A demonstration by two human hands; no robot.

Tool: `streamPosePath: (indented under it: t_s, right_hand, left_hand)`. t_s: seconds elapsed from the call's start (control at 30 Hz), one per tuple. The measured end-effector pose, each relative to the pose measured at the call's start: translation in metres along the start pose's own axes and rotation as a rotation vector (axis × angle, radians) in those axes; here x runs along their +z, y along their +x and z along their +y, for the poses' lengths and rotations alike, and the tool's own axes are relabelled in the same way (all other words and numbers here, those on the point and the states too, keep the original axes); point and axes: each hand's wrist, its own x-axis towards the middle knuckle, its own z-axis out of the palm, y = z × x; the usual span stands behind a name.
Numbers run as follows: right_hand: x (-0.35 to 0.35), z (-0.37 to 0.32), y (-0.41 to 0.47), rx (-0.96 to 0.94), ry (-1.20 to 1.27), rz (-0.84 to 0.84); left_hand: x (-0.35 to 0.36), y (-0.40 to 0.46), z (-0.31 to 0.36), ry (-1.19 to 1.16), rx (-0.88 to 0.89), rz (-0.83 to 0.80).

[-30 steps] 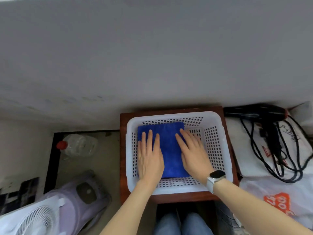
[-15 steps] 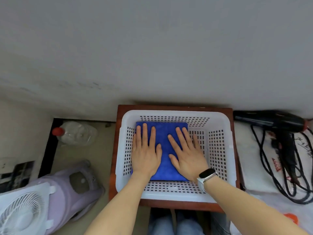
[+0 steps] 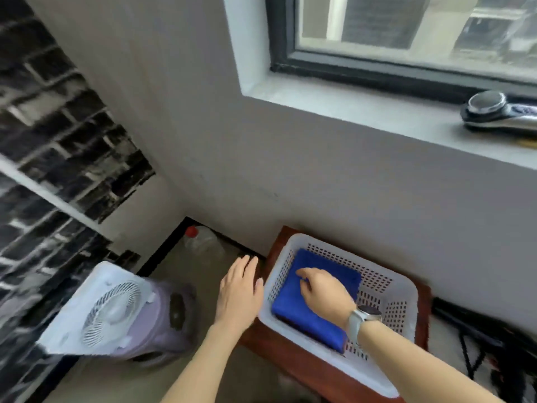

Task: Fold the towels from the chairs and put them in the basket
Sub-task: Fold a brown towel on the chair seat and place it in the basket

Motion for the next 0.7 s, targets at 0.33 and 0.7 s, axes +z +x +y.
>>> streamPosePath:
  t_s: [0.33,0.7]
  right_hand:
    - [0.035,-0.268,-0.051,-0.642,-0.082,-0.175]
    - [0.213,-0.52,-0.311,-1.167,-0.025,-0.497]
  left_hand:
    - [-0.164,-0.203,-0.149,-0.084,-0.504,0.429]
    - [-0.219,-0.614,-0.259,-0.034,-0.985,0.812]
